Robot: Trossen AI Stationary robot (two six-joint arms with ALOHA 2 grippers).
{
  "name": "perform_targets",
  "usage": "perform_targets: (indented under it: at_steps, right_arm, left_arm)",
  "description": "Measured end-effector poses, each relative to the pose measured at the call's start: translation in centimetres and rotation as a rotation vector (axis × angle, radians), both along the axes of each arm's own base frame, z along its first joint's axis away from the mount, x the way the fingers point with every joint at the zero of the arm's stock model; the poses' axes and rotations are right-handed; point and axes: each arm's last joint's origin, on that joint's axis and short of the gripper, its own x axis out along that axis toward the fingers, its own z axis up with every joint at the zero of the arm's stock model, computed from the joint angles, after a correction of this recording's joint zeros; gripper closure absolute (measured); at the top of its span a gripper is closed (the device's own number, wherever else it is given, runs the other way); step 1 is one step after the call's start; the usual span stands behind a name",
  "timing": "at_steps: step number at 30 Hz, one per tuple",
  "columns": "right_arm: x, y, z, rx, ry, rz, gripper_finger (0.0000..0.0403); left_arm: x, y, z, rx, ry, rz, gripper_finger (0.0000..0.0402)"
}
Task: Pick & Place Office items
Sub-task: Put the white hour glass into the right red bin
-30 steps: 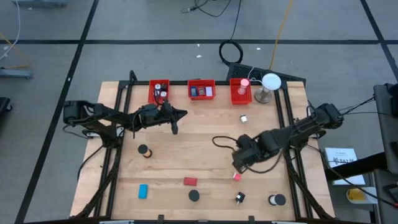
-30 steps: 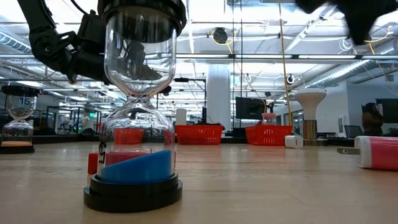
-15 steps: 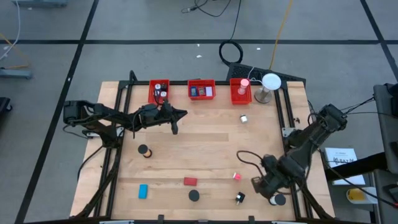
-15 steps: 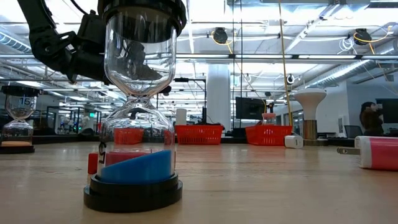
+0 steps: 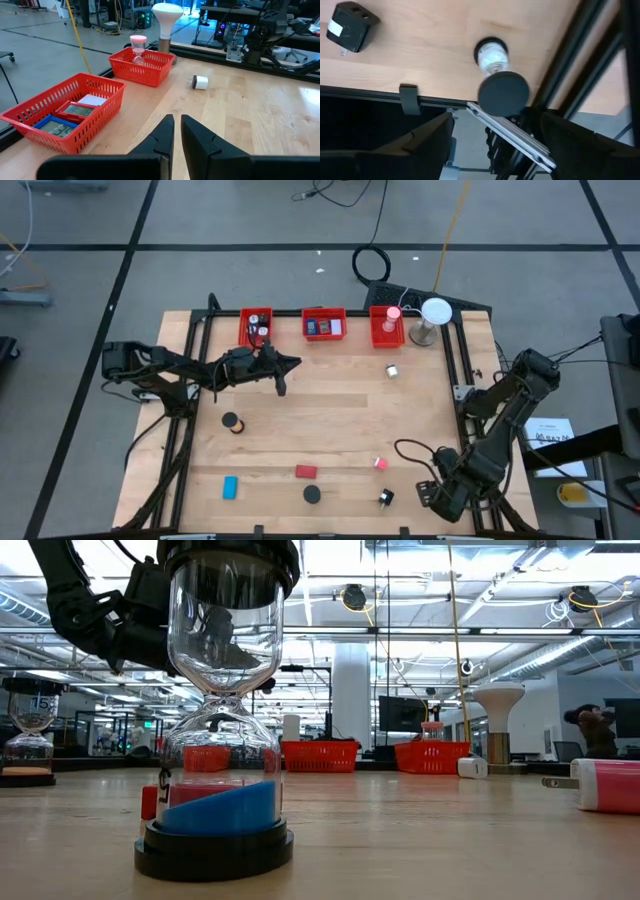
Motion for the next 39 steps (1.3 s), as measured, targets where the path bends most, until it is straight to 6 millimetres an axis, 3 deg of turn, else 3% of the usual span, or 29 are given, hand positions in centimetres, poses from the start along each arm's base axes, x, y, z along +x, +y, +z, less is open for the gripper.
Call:
perform_targets:
  at_steps: [9, 17, 28, 34, 39]
  right_arm:
    - [-0.6, 0.4, -2.9, 0.020, -0.001, 0.031, 0.0093]
    - [-0.8, 0.4, -4.3, 0.031, -0.018, 0.062, 0.0093]
    - [-1.1, 0.2, -6.2, 0.074, 0.001, 0.117, 0.0144]
    - [-1.0, -0.1, -6.0, 0.084, -0.013, 0.133, 0.0198]
    - [0.0, -1.8, -4.5, 0.133, -0.081, 0.133, 0.0199]
  left_arm:
    - [0.0, 0.0, 0.0, 0.001, 0.000, 0.000, 0.0364]
    - [0.0, 0.0, 0.0, 0.001, 0.000, 0.000, 0.0364]
    - [0.0, 0.0, 0.0, 0.001, 0.000, 0.000, 0.0364]
    - [0.0, 0.0, 0.0, 0.001, 0.000, 0.000, 0.0364]
    - [0.0, 0.0, 0.0, 0.000, 0.000, 0.000, 0.0364]
